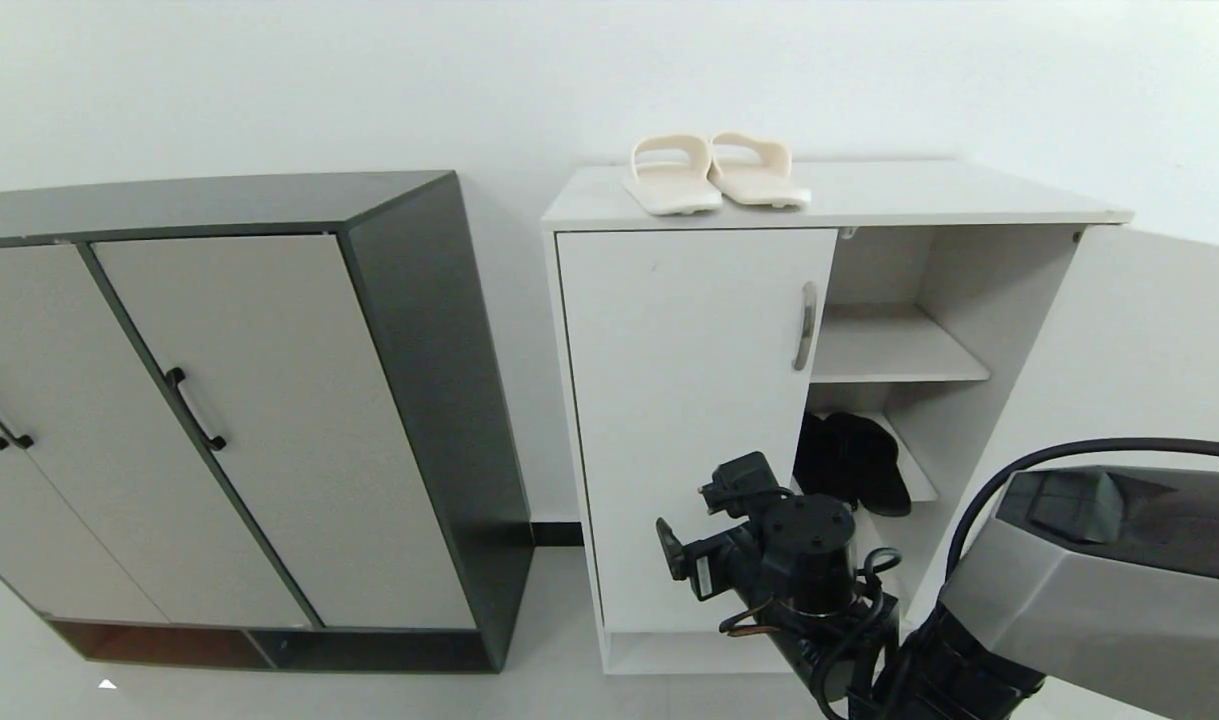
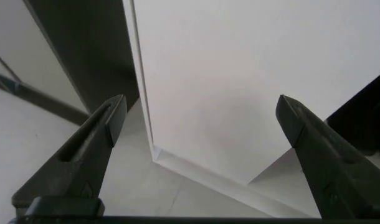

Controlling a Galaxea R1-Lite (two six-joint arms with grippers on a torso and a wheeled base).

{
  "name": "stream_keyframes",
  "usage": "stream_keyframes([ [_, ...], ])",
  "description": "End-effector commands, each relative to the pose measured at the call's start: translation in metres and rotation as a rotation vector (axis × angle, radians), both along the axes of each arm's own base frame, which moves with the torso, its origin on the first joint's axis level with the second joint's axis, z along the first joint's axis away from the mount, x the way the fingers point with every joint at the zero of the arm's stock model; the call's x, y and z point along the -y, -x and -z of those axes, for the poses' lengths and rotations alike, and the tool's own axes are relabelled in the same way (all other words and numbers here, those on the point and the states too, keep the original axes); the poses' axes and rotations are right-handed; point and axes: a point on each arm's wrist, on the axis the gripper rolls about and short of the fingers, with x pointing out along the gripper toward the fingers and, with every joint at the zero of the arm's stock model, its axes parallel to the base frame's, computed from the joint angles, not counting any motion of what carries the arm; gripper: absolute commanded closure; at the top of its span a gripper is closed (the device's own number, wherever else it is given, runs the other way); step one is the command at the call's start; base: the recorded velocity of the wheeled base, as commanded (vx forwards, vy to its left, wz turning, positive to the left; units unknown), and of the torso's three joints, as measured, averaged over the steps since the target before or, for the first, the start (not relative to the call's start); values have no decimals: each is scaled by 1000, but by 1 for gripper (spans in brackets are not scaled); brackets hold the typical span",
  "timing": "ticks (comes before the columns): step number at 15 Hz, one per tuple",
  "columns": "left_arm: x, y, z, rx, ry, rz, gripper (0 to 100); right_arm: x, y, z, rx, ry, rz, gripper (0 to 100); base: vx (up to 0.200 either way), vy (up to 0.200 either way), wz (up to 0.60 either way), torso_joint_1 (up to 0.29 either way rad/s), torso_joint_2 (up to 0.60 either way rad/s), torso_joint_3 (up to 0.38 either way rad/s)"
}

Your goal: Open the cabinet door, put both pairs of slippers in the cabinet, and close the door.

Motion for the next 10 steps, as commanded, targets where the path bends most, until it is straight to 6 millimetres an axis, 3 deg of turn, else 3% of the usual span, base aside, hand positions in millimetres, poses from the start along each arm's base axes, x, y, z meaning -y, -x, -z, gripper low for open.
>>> stream_keyframes([
  [1,0,0,0,0,-1,0,100,0,0,0,0,0,0,0,0,0,0,115,-466,-354],
  [10,0,0,0,0,1,0,100,1,-1,0,0,-1,4,0,0,0,0,148,-471,-324],
])
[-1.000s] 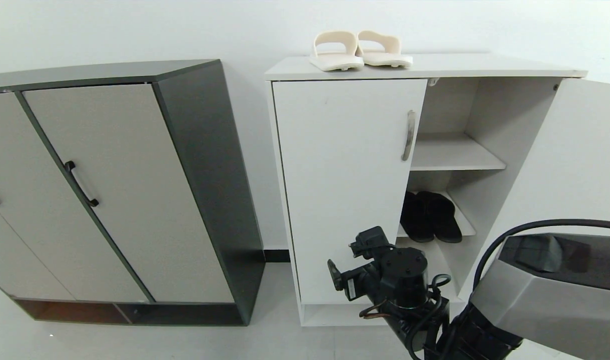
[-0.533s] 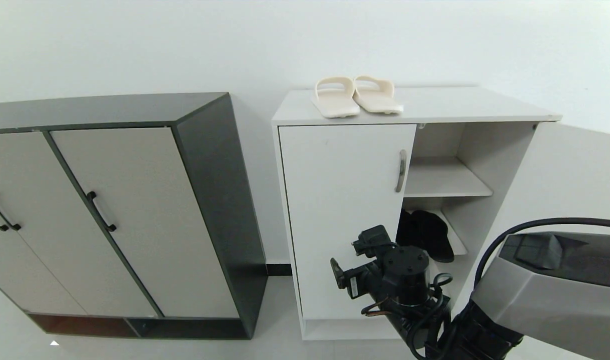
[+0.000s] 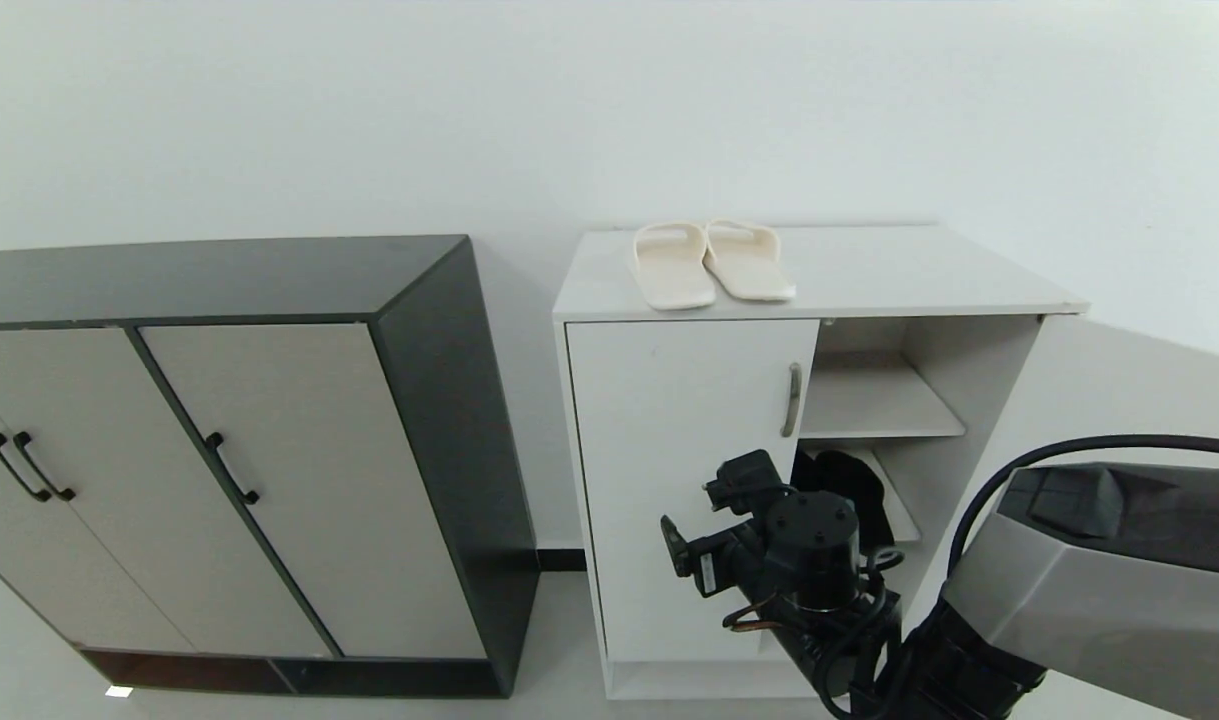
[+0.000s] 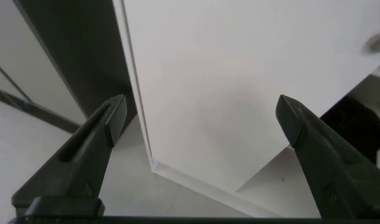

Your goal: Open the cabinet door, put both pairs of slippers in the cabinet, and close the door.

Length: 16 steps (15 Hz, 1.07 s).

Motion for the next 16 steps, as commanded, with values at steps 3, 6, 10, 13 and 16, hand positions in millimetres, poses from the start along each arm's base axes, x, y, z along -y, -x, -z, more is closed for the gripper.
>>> stream_keyframes([
  [3,0,0,0,0,2,1,100,0,1,1,-1,1,-1,0,0,0,0,194,-500,-310],
  [6,0,0,0,0,0,1,100,0,1,0,1,-1,-2,0,0,0,0,211,-513,-317],
  [10,0,0,0,0,2,-1,100,0,1,-1,2,-2,-1,0,0,0,0,228,-538,-322],
  [13,0,0,0,0,0,1,100,0,1,-1,14,-13,-1,0,0,0,0,259,-574,-326],
  [16,0,0,0,1,-4,2,100,1,-6,-16,62,-4,3,0,0,0,0,107,-229,-133],
])
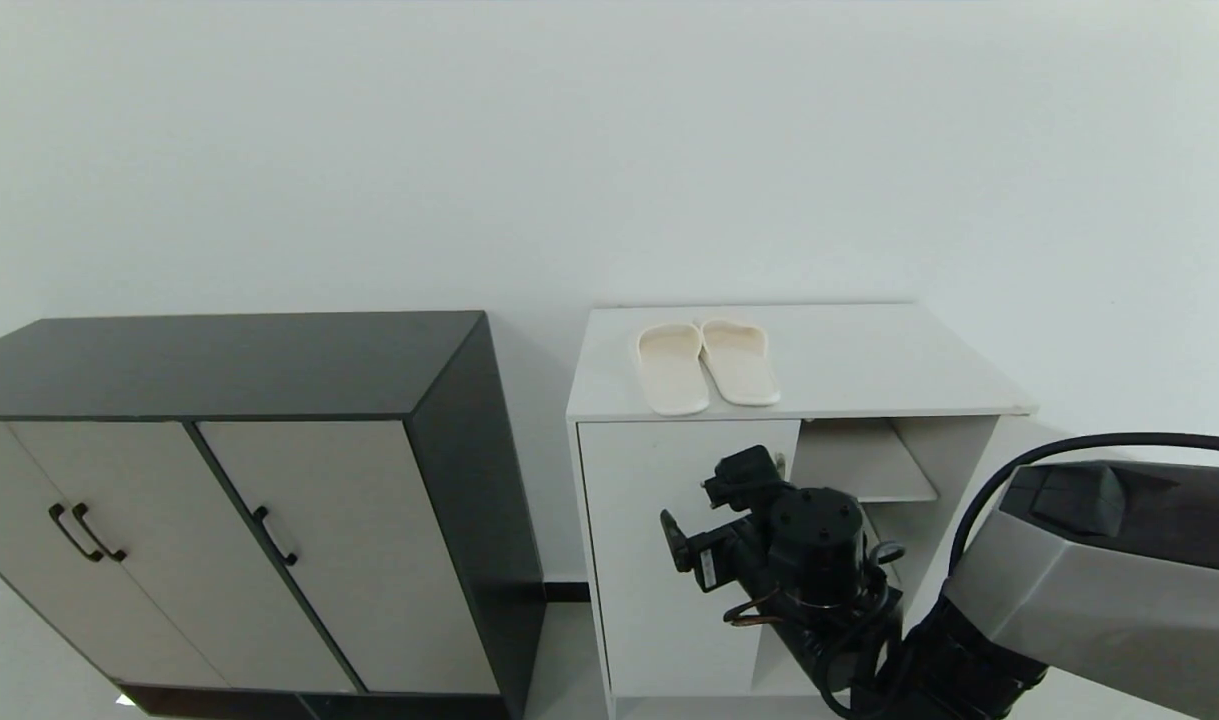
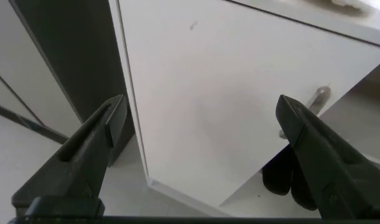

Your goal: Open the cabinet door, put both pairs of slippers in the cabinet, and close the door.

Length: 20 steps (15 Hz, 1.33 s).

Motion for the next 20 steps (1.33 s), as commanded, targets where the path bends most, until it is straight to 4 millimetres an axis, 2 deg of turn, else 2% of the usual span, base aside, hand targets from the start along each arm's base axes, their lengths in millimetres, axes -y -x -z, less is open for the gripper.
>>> stream_keyframes([
  [1,0,0,0,0,0,1,100,-1,-6,-22,37,-34,8,0,0,0,0,36,-56,-36],
  [2,0,0,0,0,0,-1,100,-2,-7,-58,-27,-13,12,0,0,0,0,0,0,0],
  [3,0,0,0,0,0,1,100,0,-5,-81,-89,-37,28,0,0,0,0,0,0,0],
  [4,0,0,0,0,0,1,100,2,-4,-92,-121,-53,39,0,0,0,0,0,0,0],
  [5,0,0,0,0,1,-2,100,5,0,-114,-170,-107,72,0,0,0,0,0,0,0],
  [7,0,0,0,0,0,-1,100,9,-2,-132,-145,-154,127,0,0,0,0,0,0,0],
  [10,0,0,0,0,1,1,100,11,-5,-139,-112,-175,168,0,0,0,0,0,0,0],
  [15,0,0,0,0,1,1,100,12,-17,-127,-105,-172,191,0,200,0,0,1,0,3],
  [20,0,0,0,0,1,1,100,12,-17,-121,-97,-150,186,0,200,0,0,6,6,-1],
])
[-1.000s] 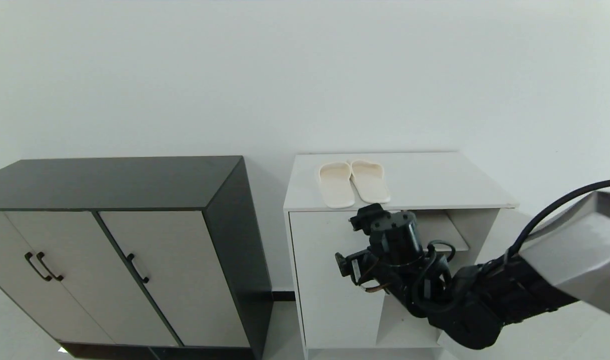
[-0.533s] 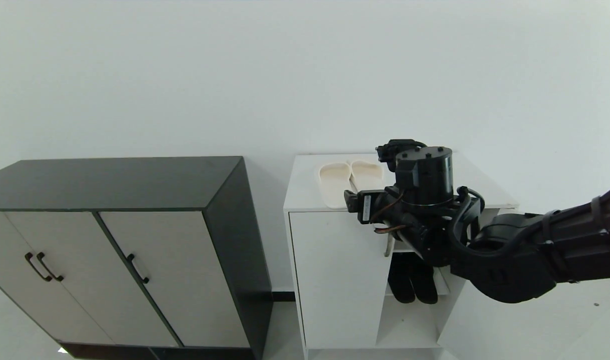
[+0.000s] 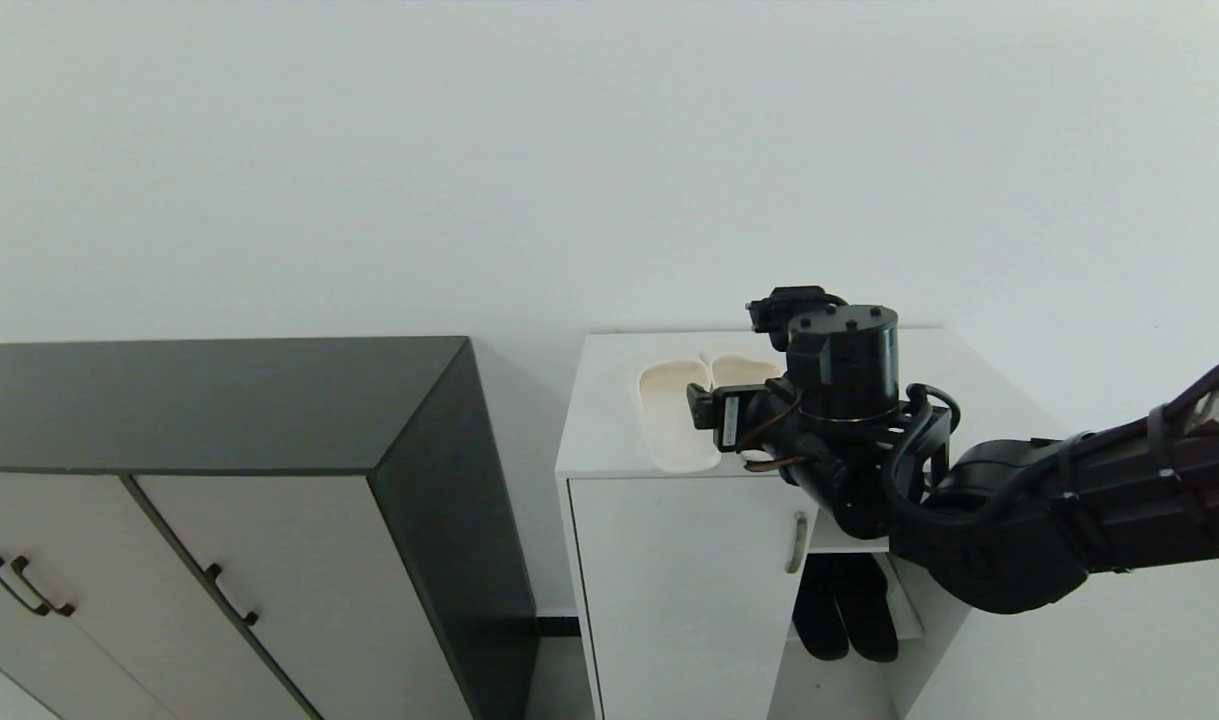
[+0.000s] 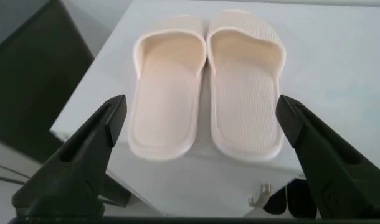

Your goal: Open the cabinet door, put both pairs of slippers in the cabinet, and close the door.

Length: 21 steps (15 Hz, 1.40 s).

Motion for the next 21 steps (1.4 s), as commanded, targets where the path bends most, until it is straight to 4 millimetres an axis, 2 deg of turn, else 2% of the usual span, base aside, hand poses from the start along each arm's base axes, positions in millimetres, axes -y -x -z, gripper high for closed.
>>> stream_keyframes([
  [1,0,0,0,1,0,0,100,-2,-2,7,-16,14,-4,0,200,0,0,2,7,7],
  [4,0,0,0,1,-1,-1,100,-7,-9,22,-37,63,-10,0,200,0,0,-1,1,2],
  [8,0,0,0,1,2,-1,100,-6,-12,32,-93,110,-33,0,0,0,0,0,0,0],
  [17,0,0,0,1,3,-1,100,-29,-59,67,-98,106,-9,0,0,0,0,0,0,0],
  [21,0,0,0,1,5,0,100,-35,-74,67,-49,66,2,0,0,0,0,0,0,0],
])
